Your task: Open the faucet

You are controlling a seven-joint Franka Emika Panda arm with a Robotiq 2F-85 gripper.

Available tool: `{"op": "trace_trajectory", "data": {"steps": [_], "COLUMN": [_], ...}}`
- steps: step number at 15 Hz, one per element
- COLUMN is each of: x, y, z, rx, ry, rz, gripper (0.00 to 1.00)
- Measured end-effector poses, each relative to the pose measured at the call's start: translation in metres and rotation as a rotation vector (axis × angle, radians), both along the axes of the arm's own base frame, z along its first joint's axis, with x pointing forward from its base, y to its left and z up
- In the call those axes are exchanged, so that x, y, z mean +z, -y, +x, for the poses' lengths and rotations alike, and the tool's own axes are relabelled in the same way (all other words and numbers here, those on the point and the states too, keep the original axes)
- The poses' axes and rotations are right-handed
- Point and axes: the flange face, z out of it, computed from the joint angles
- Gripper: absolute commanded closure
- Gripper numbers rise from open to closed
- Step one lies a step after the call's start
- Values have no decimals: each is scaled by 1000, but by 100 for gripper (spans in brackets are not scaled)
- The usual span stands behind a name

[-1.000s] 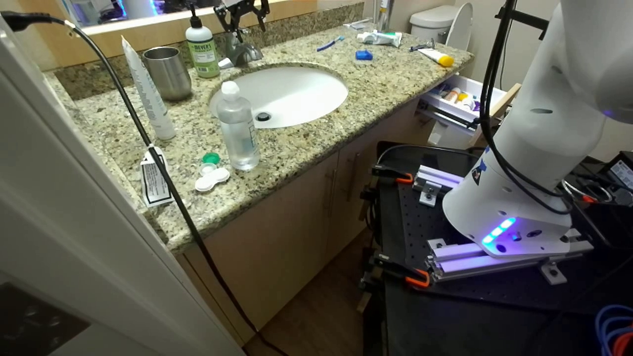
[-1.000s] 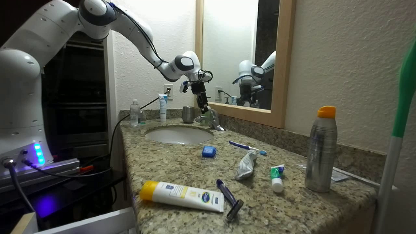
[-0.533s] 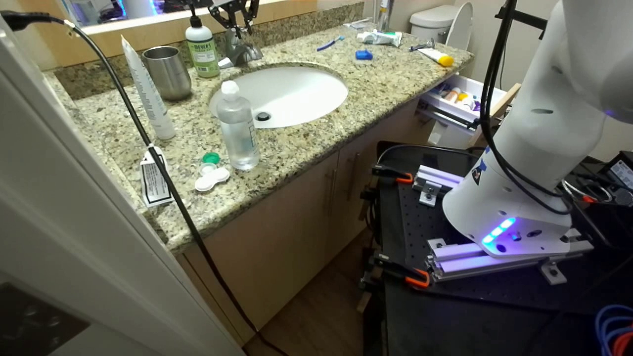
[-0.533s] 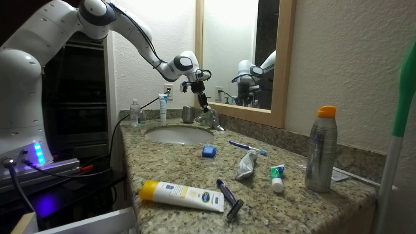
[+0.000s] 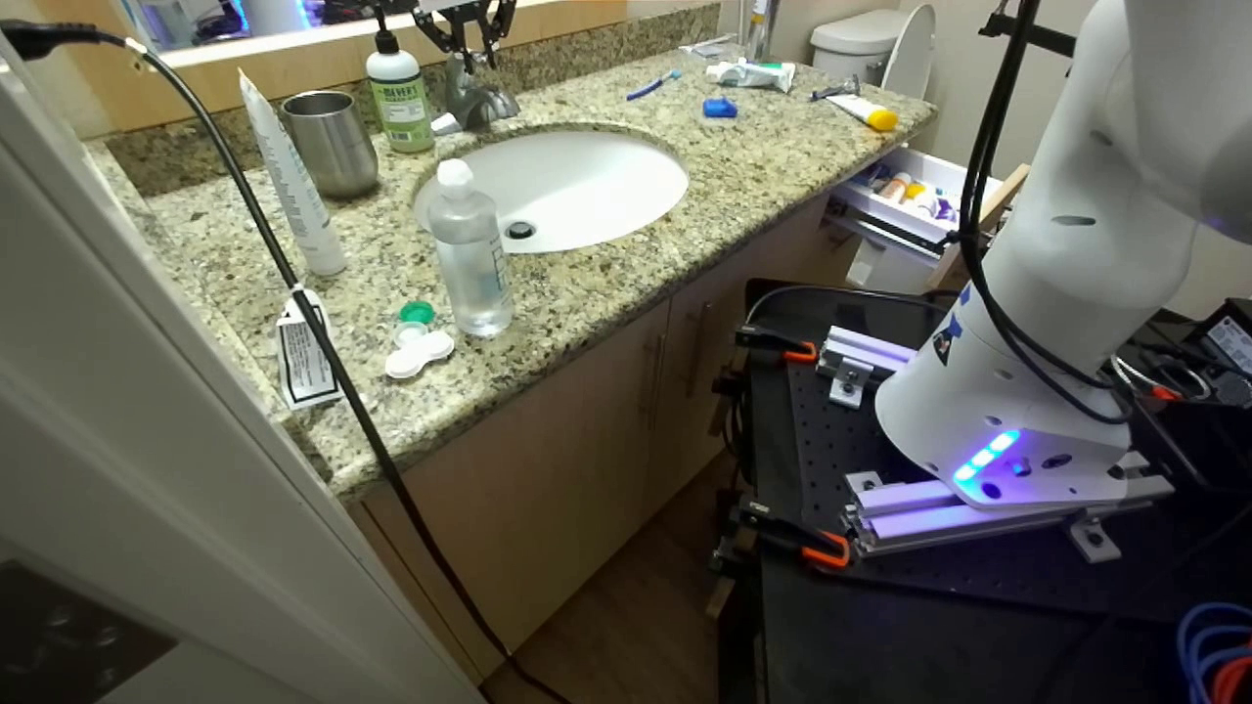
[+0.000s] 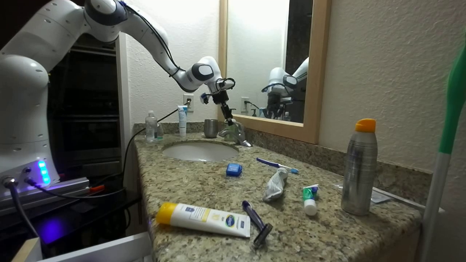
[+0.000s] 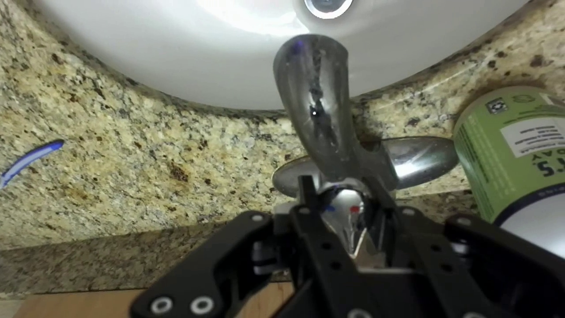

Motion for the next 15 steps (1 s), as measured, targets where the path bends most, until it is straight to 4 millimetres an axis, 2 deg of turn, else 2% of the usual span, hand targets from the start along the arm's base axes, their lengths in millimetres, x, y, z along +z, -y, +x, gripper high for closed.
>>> {"op": "trace_trajectory", "data": {"steps": [8,15], "x": [11,30], "y": [25,54], "z": [-15,-25], "rx": [6,-37], "ry": [98,245], "rz": [146,250], "gripper": [93,93]}}
